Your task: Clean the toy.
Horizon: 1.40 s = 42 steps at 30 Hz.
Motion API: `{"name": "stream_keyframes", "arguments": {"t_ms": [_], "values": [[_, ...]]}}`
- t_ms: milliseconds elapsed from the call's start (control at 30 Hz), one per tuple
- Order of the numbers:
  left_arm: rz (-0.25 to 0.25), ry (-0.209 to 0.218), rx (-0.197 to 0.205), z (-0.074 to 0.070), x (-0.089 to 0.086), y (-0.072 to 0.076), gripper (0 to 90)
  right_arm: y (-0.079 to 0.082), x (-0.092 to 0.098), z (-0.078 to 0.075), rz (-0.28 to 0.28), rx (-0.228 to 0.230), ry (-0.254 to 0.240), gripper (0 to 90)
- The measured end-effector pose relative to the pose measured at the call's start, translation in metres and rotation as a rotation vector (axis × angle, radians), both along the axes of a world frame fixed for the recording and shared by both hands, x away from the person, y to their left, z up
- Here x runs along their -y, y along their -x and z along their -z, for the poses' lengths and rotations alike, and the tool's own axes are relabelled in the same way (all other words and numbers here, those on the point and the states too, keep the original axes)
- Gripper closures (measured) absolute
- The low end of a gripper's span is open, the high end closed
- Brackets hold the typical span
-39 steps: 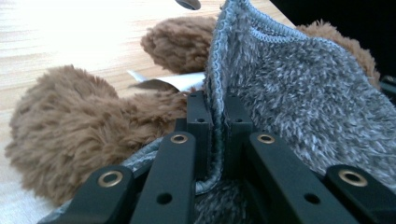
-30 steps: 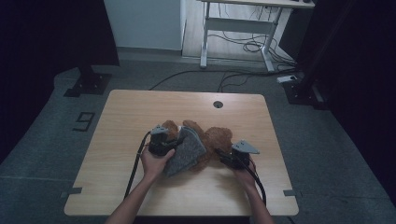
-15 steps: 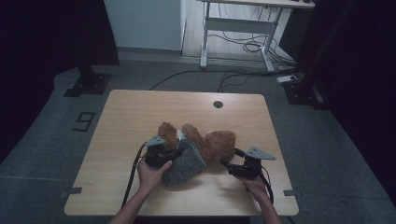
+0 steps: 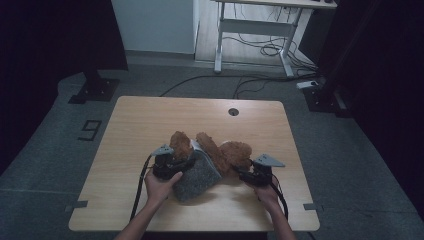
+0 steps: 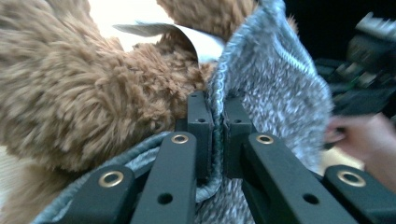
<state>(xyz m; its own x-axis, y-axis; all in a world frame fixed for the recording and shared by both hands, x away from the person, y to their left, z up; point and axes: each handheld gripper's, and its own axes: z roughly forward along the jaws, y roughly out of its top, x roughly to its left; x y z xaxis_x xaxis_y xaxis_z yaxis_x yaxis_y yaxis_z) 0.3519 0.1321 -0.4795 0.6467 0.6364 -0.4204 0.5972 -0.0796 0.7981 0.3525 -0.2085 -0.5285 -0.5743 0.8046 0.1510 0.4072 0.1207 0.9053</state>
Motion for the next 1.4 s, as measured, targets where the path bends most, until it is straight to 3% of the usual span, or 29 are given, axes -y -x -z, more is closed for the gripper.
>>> {"name": "stream_keyframes", "arguments": {"t_ms": [200, 333, 400, 500, 533, 600, 633, 667, 733, 867, 1000, 1200, 1333, 1400], "values": [[0.029, -0.004, 0.101, -0.048, 0.03, 0.001, 84.2, 0.015, -0.003, 0.007, 0.04, 0.059, 0.054, 48.4], [0.049, -0.017, 0.151, -0.074, 0.077, -0.013, 84.1, 0.019, -0.006, 0.008, 0.045, 0.077, 0.077, 48.4], [0.054, -0.031, 0.127, -0.074, 0.104, -0.025, 83.8, 0.021, -0.004, 0.008, 0.044, 0.08, 0.082, 48.4], [0.066, -0.126, 0.057, -0.058, 0.141, -0.044, 83.1, 0.023, -0.003, 0.009, 0.045, 0.086, 0.087, 48.2], [0.069, -0.168, 0.042, -0.05, 0.149, -0.047, 83.1, 0.023, -0.003, 0.01, 0.046, 0.087, 0.087, 48.2], [0.06, -0.283, 0.066, -0.034, 0.16, -0.05, 83.2, 0.024, -0.003, 0.01, 0.048, 0.084, 0.089, 48.1], [0.054, -0.307, 0.081, -0.028, 0.161, -0.05, 83.4, 0.024, -0.003, 0.01, 0.051, 0.08, 0.098, 48.1], [0.049, -0.3, 0.085, -0.025, 0.16, -0.049, 83.5, 0.024, -0.004, 0.011, 0.053, 0.077, 0.107, 48.0], [0.051, -0.297, 0.088, -0.025, 0.155, -0.047, 83.7, 0.024, -0.006, 0.011, 0.052, 0.082, 0.115, 48.1], [0.04, -0.351, 0.109, -0.029, 0.14, -0.043, 84.0, 0.025, -0.009, 0.009, 0.065, 0.081, 0.134, 48.2], [0.039, -0.311, 0.081, -0.03, 0.114, -0.041, 84.1, 0.025, -0.009, 0.009, 0.063, 0.082, 0.13, 48.2], [0.027, -0.26, 0.078, -0.039, 0.085, -0.038, 83.7, 0.025, -0.008, 0.009, 0.057, 0.082, 0.129, 48.5], [-0.011, -0.232, 0.085, -0.047, 0.062, -0.04, 83.7, 0.025, -0.008, 0.009, 0.056, 0.085, 0.142, 48.9], [-0.048, -0.246, 0.092, -0.049, 0.047, -0.041, 83.8, 0.025, -0.007, 0.01, 0.057, 0.086, 0.142, 49.0]]}}
